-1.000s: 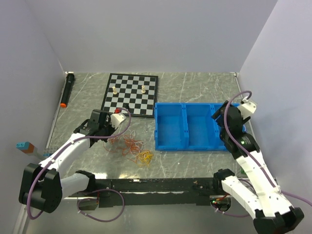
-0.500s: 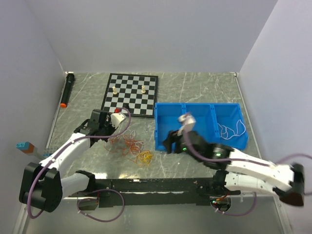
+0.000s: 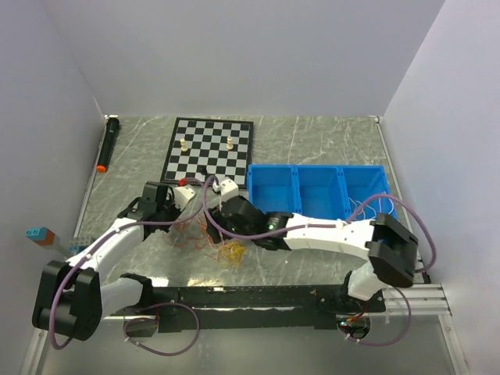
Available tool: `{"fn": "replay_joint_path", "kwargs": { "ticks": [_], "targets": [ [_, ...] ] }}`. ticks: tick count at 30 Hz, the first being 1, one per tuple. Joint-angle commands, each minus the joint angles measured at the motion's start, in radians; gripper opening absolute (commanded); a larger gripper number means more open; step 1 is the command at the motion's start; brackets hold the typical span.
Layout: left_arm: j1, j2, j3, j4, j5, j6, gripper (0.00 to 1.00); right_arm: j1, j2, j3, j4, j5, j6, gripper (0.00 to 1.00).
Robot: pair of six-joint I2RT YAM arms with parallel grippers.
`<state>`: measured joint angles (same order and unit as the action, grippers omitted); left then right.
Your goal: Untangle the cables
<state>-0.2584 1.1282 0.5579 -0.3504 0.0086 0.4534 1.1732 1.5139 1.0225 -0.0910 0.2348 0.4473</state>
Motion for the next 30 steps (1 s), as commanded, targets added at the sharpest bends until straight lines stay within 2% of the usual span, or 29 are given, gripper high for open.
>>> {"fn": "replay_joint_path", "kwargs": {
  "ticks": [1, 11, 22, 30],
  "targets": [
    [0.044, -0.033, -0.013, 0.044, -0.006, 0.014, 0.01, -0.067, 0.083, 0.082, 0.135, -0.104, -0.012, 0.73],
    [0.062, -0.057, -0.033, 0.051, 0.014, 0.014, 0.01, -0.173, 0.261, 0.163, 0.269, -0.324, 0.140, 0.74],
    [0.064, -0.065, -0.023, 0.039, 0.022, 0.005, 0.01, -0.185, 0.391, 0.275, 0.246, -0.354, 0.165, 0.68],
    [0.064, -0.067, -0.015, 0.028, 0.033, 0.004, 0.01, -0.184, 0.439, 0.278, 0.238, -0.341, 0.166, 0.63]
  ]
}}
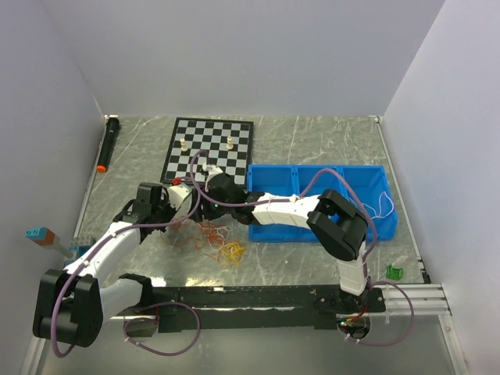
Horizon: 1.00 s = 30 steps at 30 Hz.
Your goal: Untangle the cables
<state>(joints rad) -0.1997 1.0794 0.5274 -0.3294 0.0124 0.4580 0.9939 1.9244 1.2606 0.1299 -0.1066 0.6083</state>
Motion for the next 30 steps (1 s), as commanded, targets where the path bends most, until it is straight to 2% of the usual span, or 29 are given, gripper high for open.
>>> {"fn": "replay_joint_path", "kwargs": {
  "ticks": [1, 15, 21, 23, 26, 30],
  "targets": [
    [0.005, -0.018, 0.017, 0.006, 0.029, -0.002, 0.01, -0.005, 0.038, 0.039, 0.022, -0.001, 0.007, 0.63],
    [0.005, -0.016, 0.013, -0.003, 0.027, 0.001, 0.01, 0.025, 0.065, 0.059, 0.091, 0.079, -0.025, 0.59],
    [0.005, -0.013, 0.013, -0.005, 0.023, 0.002, 0.01, 0.026, 0.088, 0.080, 0.100, 0.077, -0.025, 0.52],
    [0.005, -0.007, 0.010, -0.003, 0.021, 0.004, 0.01, 0.026, 0.085, 0.069, 0.119, 0.079, -0.027, 0.44],
    [0.005, -0.001, 0.005, 0.000, 0.018, 0.004, 0.01, 0.026, 0.087, 0.072, 0.114, 0.079, -0.030, 0.27],
    [0.005, 0.004, 0.005, 0.003, 0.020, 0.002, 0.01, 0.026, 0.068, 0.054, 0.126, 0.085, -0.030, 0.10]
  ]
}}
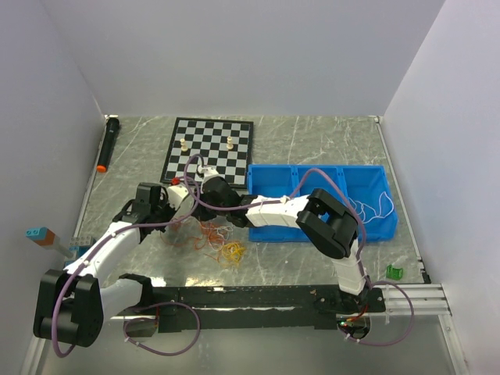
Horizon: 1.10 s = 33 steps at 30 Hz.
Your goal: Untangle the cables
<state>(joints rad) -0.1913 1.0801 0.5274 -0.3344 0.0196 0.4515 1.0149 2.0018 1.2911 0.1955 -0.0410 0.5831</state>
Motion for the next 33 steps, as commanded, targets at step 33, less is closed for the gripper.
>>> {"fn": "replay_joint_path", "kwargs": {
  "ticks": [33],
  "targets": [
    [0.000, 0.289, -0.026, 0.257, -0.256, 0.016, 0.01, 0.261, -1.193, -0.136, -0.192, 0.329, -0.296, 0.00]
  ]
}}
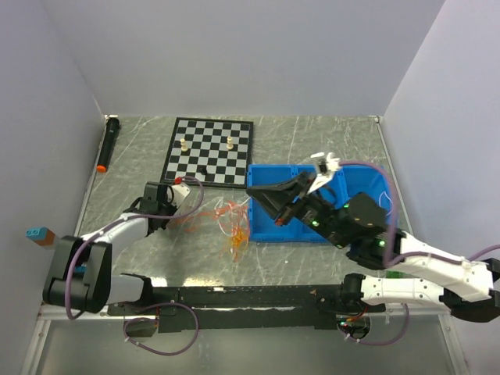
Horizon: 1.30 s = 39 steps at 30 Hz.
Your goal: Untangle the cables
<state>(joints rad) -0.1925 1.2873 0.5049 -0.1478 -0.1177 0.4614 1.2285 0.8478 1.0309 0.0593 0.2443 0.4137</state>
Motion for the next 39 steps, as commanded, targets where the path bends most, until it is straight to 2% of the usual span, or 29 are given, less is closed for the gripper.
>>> {"fn": "replay_joint_path", "kwargs": {
  "ticks": [1, 10, 16, 29, 36, 39],
  "targets": [
    [0.001, 0.102, -0.008, 0.088, -0.146, 0.008, 0.01, 0.064, -0.047, 0.155, -0.094, 0.055, -0.154, 0.00],
    [0.022, 0.210, -0.049, 0.238, -0.250, 0.040, 0.01, 0.095, -0.118, 0.310, -0.176, 0.131, -0.326, 0.00],
    [0.050, 0.218, -0.032, 0.238, -0.240, 0.045, 0.01, 0.095, -0.180, 0.348, -0.211, 0.174, -0.381, 0.00],
    [0.054, 0.254, 0.000, 0.235, -0.241, 0.019, 0.01, 0.095, -0.354, 0.334, -0.135, 0.156, -0.401, 0.00],
    [0.056, 0.207, 0.036, 0.156, -0.174, -0.021, 0.01, 0.095, -0.213, 0.356, -0.216, 0.147, -0.340, 0.00],
    [0.054, 0.140, 0.102, 0.026, -0.082, -0.067, 0.10, 0.095, -0.142, 0.360, -0.230, 0.122, -0.314, 0.00]
  ]
}}
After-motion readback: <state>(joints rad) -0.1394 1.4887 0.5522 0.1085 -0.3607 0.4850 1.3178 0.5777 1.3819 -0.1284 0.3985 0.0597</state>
